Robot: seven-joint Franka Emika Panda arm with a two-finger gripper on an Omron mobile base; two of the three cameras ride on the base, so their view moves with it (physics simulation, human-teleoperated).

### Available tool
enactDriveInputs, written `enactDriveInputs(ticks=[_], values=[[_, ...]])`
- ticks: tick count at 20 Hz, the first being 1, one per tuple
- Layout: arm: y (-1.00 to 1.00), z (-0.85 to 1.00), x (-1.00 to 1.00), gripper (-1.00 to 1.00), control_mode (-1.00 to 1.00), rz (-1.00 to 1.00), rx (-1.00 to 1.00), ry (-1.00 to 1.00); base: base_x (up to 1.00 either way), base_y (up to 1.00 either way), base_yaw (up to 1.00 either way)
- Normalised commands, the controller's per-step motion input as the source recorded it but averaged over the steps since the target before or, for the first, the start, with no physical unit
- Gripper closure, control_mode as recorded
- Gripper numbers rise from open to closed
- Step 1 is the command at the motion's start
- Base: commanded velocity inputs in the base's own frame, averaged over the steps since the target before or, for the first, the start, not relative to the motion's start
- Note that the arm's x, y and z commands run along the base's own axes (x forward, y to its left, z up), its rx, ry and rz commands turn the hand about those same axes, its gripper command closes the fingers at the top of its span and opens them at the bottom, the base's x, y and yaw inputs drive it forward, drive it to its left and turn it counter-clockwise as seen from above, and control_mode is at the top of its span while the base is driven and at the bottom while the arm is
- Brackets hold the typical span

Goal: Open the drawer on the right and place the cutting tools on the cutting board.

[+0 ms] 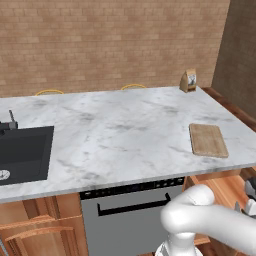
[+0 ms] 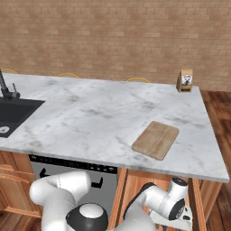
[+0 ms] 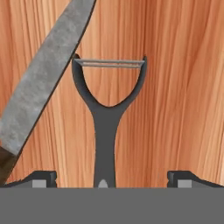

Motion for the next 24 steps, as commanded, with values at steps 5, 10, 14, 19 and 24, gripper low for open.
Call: enactDriveInputs(ticks=[5,10,14,19,24], values=[[-0.09,-0.40,-0.08,-1.00,-1.00,0.00,0.03,0.05,0.00,0.00,0.00],[0.00,-0.27,-0.48,-1.00,-1.00,0.00,0.03,0.01,0.00,0.00,0.00],[0.00,-0.20,-0.31,-1.00,-1.00,0.00,0.02,0.00,0.00,0.00,0.00],[0.03,-0.25,-0.08,1.00,-1.00,0.00,0.00,0.00,0.00,0.00,0.00],[0.07,-0.27,-0.09,1.00,-1.00,0.00,0.00,0.00,0.00,0.00,0.00]])
